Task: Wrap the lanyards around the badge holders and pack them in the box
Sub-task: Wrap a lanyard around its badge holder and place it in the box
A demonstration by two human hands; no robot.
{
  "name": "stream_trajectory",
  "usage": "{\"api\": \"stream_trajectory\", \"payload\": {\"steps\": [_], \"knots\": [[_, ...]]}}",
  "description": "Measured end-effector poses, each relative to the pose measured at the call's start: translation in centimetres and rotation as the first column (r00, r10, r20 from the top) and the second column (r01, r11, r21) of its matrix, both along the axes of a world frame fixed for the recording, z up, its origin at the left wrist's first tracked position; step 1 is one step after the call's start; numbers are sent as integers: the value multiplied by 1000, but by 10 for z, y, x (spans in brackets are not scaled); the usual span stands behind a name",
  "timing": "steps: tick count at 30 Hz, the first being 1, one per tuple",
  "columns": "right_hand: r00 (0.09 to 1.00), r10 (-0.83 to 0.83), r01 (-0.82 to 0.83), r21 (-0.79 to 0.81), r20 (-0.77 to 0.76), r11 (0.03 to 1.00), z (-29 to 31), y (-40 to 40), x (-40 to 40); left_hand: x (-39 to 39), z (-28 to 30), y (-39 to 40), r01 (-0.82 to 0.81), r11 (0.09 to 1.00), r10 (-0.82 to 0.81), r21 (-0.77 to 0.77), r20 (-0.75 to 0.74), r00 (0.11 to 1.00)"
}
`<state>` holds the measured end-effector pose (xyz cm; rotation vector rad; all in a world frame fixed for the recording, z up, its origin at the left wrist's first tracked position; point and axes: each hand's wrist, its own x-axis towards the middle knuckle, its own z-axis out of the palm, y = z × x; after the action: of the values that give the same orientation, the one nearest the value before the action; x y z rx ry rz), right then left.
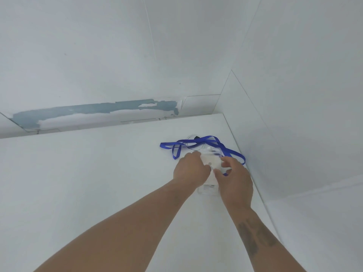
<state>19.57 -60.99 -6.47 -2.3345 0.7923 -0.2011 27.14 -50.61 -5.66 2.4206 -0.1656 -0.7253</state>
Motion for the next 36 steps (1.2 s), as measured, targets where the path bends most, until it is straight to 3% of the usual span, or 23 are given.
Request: {"api": "stream_trajectory", "payload": {"steps": [2, 4, 9, 12, 16, 18, 20, 27, 31, 36], "knots": [[997, -67, 62, 103, 44, 993, 6, -2, 3, 0, 2, -1, -37, 999, 37, -40, 9, 999], [982, -161, 123, 309, 103, 943, 12, -6, 6, 0, 7, 1, -82, 993, 82, -85, 0, 997], [913, -378, 168, 698, 157, 696, 36, -5, 5, 4, 30, 14, -216, 941, 191, -262, -116, 975], [888, -435, 125, 833, 148, 539, 56, 7, 2, 2, 54, 31, -414, 789, 279, -455, -335, 900], [875, -449, 28, 909, 179, 416, 84, 28, -2, 3, 85, 55, -589, 522, 179, -617, -596, 783], [867, -444, -22, 907, 227, 421, 104, 37, -4, 3, 106, 64, -609, 449, 107, -654, -637, 763], [864, -420, -60, 885, 278, 462, 122, 44, -7, 3, 124, 70, -579, 443, 74, -685, -616, 784], [841, -350, -81, 735, 413, 673, 177, 49, -25, -4, 198, 115, -392, 532, 134, -751, -383, 914], [868, -67, -198, 466, 493, 862, 196, 66, -26, -18, 225, 151, -326, 587, 174, -741, -278, 945], [894, 147, -323, 382, 424, 866, 223, 107, -28, -41, 258, 201, -318, 589, 253, -743, -204, 946]]}}
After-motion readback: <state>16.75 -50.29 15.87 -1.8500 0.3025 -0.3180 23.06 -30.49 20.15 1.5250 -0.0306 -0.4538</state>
